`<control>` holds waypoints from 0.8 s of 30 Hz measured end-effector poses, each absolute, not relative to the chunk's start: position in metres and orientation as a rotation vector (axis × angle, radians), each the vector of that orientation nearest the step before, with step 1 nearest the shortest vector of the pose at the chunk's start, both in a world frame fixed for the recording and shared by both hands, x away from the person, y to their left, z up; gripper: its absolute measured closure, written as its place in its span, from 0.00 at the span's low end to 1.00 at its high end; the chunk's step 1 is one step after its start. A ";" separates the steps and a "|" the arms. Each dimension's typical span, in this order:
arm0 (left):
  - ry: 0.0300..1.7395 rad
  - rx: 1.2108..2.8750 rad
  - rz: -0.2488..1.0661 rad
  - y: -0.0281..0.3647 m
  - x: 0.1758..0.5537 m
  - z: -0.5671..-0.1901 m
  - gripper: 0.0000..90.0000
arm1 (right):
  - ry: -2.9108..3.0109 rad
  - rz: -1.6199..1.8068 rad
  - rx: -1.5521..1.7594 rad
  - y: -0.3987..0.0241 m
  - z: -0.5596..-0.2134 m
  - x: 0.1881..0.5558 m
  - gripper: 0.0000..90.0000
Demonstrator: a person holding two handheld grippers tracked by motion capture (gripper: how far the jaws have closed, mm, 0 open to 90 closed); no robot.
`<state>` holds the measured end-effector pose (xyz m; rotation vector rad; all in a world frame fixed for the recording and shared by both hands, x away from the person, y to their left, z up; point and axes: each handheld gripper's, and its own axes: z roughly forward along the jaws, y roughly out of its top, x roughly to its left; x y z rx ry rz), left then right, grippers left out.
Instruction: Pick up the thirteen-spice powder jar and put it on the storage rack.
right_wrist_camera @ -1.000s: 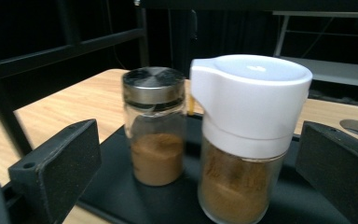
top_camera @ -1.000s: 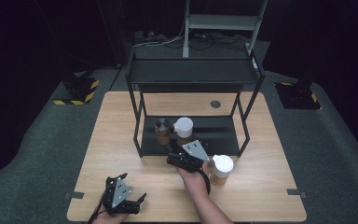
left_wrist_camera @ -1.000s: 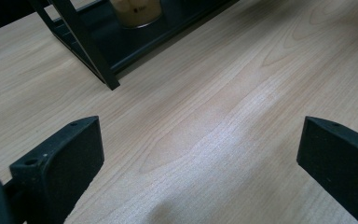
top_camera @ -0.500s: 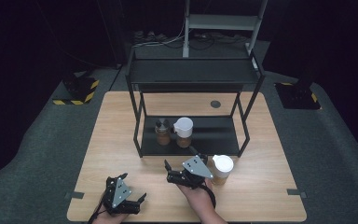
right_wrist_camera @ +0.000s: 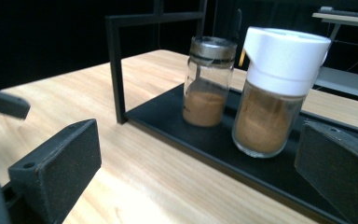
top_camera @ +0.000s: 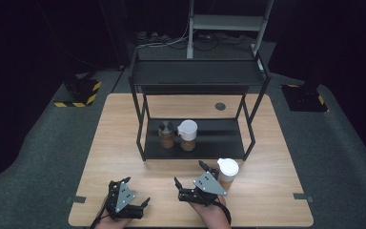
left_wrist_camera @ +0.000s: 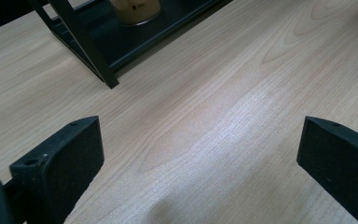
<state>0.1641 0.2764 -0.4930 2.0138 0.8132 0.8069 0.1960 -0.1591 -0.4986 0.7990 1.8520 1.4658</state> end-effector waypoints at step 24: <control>0.811 2.021 0.788 0.278 0.167 -0.492 0.01 | 2.030 1.271 0.735 -0.167 -0.508 0.182 0.00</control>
